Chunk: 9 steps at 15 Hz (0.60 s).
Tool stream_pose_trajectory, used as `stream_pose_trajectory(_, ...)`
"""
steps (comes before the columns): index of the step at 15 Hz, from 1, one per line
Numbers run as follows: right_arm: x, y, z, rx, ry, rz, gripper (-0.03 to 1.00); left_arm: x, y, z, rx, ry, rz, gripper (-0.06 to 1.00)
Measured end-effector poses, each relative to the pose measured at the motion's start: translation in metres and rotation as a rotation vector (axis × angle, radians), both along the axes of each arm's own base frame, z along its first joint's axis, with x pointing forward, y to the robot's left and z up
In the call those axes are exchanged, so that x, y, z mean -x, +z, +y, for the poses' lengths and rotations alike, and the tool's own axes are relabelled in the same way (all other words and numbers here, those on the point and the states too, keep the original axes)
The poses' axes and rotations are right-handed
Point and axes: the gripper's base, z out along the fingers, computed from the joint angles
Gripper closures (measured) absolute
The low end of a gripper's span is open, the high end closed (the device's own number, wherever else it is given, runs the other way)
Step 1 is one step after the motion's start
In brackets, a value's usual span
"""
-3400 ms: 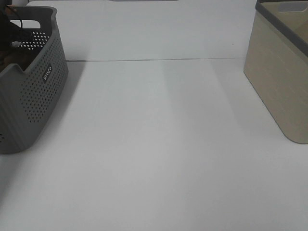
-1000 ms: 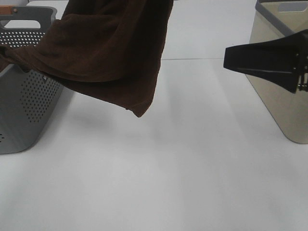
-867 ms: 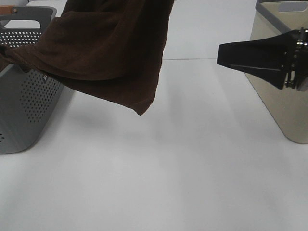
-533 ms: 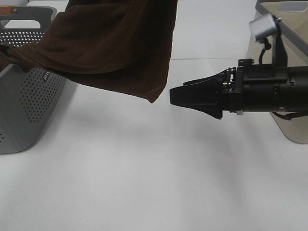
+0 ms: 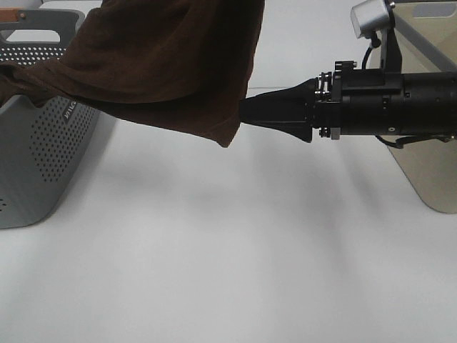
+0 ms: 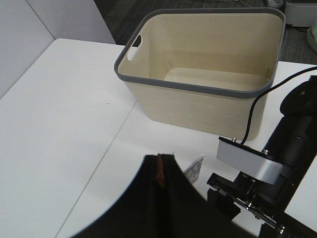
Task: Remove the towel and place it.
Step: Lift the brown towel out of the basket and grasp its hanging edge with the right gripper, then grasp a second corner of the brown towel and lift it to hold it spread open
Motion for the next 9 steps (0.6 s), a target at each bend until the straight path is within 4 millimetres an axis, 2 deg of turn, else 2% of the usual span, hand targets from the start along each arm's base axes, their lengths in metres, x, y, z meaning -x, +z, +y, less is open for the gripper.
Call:
stream_pose_trajectory(3, -0.001, 0.000, 0.000, 0.014, -0.001, -0.021, 0.28, -0.001, 0.003, -0.001, 0.036, 0.001, -0.023, 0.94)
stream_pose_trajectory(6, -0.012, -0.001, -0.003, 0.093, -0.067, -0.049, 0.29, -0.001, 0.004, -0.002, 0.043, -0.003, -0.018, 0.94)
stream_pose_trajectory(9, -0.009, 0.004, 0.000, 0.038, -0.024, -0.053, 0.31, -0.001, 0.003, -0.002, 0.044, -0.003, -0.017, 0.94)
